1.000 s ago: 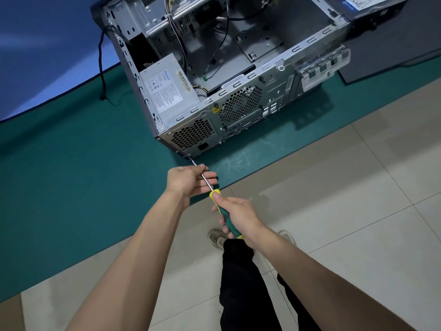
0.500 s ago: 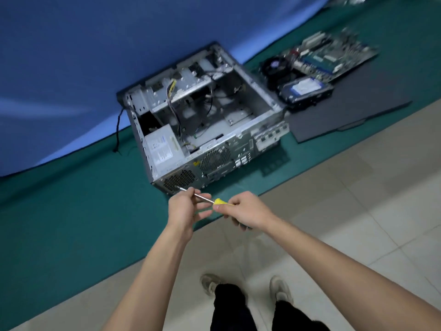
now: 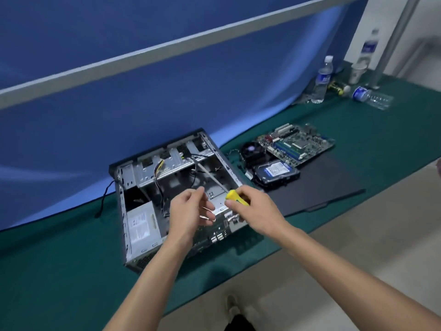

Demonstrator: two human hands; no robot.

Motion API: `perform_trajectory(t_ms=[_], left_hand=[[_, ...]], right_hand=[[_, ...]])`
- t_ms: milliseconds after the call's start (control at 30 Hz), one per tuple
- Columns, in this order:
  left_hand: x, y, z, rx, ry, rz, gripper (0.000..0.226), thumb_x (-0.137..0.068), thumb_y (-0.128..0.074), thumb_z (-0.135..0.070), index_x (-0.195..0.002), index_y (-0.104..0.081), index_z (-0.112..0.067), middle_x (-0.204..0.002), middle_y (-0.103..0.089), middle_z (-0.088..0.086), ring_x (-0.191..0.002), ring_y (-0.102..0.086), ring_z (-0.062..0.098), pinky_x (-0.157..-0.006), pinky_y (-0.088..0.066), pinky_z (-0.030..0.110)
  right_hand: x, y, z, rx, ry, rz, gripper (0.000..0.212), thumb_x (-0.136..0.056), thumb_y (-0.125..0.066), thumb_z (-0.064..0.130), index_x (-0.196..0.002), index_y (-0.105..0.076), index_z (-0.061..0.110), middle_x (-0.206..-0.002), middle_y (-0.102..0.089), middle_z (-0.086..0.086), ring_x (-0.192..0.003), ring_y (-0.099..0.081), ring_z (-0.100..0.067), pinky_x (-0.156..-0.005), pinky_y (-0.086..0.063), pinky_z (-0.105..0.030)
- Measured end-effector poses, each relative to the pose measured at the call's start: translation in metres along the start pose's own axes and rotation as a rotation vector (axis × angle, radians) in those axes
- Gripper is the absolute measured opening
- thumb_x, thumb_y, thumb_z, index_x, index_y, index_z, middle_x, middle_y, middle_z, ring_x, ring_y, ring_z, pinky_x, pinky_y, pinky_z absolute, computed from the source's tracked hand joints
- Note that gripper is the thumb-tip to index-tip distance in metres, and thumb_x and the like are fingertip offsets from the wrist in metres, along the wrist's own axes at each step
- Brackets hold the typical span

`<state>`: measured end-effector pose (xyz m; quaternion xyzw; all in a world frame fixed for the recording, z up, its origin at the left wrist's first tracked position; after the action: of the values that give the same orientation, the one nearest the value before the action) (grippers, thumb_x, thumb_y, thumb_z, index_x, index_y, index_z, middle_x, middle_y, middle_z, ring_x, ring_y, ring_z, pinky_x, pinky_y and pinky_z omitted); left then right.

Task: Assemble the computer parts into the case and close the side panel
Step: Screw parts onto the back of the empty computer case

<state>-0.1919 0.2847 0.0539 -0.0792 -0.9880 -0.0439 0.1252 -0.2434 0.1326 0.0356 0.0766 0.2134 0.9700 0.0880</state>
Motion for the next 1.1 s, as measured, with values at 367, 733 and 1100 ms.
perform_trajectory(t_ms=[367, 733, 1100], left_hand=[[-0.18, -0.057, -0.004, -0.412, -0.086, -0.012, 0.04, -0.088, -0.053, -0.016, -0.054, -0.033, -0.016, -0.048, -0.031, 0.003, -0.046, -0.028, 0.016, -0.049, -0.027, 0.026], [-0.243, -0.101, 0.019, -0.868, -0.251, -0.172, 0.045, -0.097, -0.043, -0.023, -0.053, -0.032, -0.019, -0.044, -0.035, -0.006, -0.04, -0.032, 0.011, -0.043, -0.016, 0.027], [-0.24, -0.117, 0.028, -1.239, -0.182, -0.245, 0.03, -0.089, -0.062, -0.02, -0.064, -0.047, -0.013, -0.051, -0.057, 0.008, -0.041, -0.055, 0.032, -0.042, -0.028, 0.026]], right_hand=[[-0.128, 0.039, -0.037, -0.2, -0.221, -0.033, 0.038, -0.086, -0.064, 0.015, -0.057, -0.039, 0.014, -0.045, -0.04, 0.004, -0.044, -0.037, -0.015, -0.053, -0.035, -0.028], [-0.208, 0.043, -0.101, -0.285, -0.446, -0.123, 0.023, -0.082, -0.065, 0.016, -0.065, -0.051, 0.011, -0.046, -0.046, -0.003, -0.041, -0.042, -0.015, -0.052, -0.04, -0.027], [-0.272, -0.023, -0.148, -0.23, -0.67, 0.012, 0.008, -0.087, -0.058, 0.017, -0.086, -0.065, 0.012, -0.059, -0.058, -0.006, -0.049, -0.054, -0.02, -0.05, -0.045, -0.025]])
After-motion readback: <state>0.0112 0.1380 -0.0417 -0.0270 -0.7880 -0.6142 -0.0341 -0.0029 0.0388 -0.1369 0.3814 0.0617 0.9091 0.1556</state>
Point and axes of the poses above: each hand's wrist, its own x-axis away from the middle knuckle, its own y-axis out of the back of the hand, z = x × y, the point moved 5 cm from there along -x, towards the middle knuckle
